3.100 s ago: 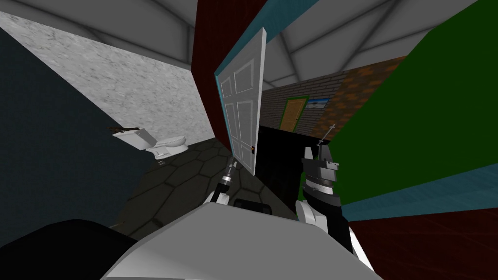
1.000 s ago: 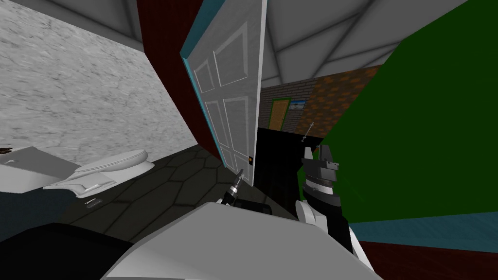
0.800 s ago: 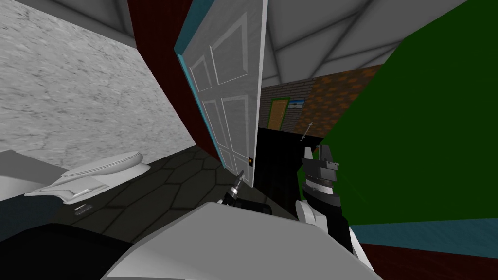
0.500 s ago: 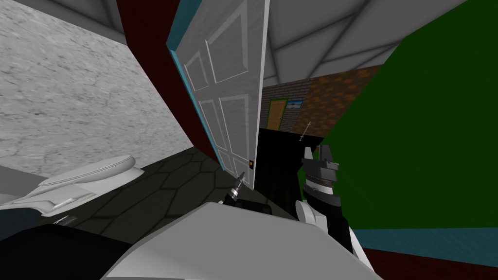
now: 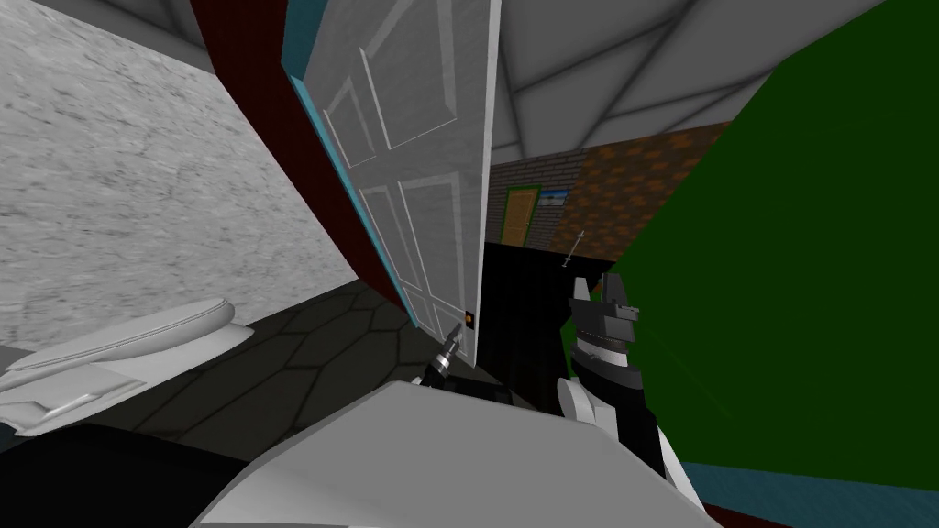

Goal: Push the door open

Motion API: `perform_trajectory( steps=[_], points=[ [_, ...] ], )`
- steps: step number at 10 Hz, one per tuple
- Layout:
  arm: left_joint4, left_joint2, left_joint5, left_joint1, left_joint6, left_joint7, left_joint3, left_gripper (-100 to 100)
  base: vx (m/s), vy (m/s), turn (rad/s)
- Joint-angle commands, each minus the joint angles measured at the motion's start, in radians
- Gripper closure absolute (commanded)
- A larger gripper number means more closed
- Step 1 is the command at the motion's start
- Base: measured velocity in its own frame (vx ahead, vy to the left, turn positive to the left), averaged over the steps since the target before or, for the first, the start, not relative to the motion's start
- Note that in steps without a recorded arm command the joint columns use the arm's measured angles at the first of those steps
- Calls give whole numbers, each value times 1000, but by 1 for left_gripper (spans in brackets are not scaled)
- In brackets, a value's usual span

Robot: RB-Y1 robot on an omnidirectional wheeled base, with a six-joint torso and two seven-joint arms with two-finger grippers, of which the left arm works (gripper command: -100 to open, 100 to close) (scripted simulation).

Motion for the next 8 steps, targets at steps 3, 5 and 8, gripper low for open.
perform_trajectory(
  steps=[3, 5, 8],
  points=[
    [27, -15, 3, -19, -2, -5, 12, -100, 203, -99, -31],
    [24, -13, 2, -17, -2, -4, 10, 100, 35, -13, 6],
    [24, -13, 2, -17, -2, -4, 10, 100, -22, 8, -8]
  ],
)
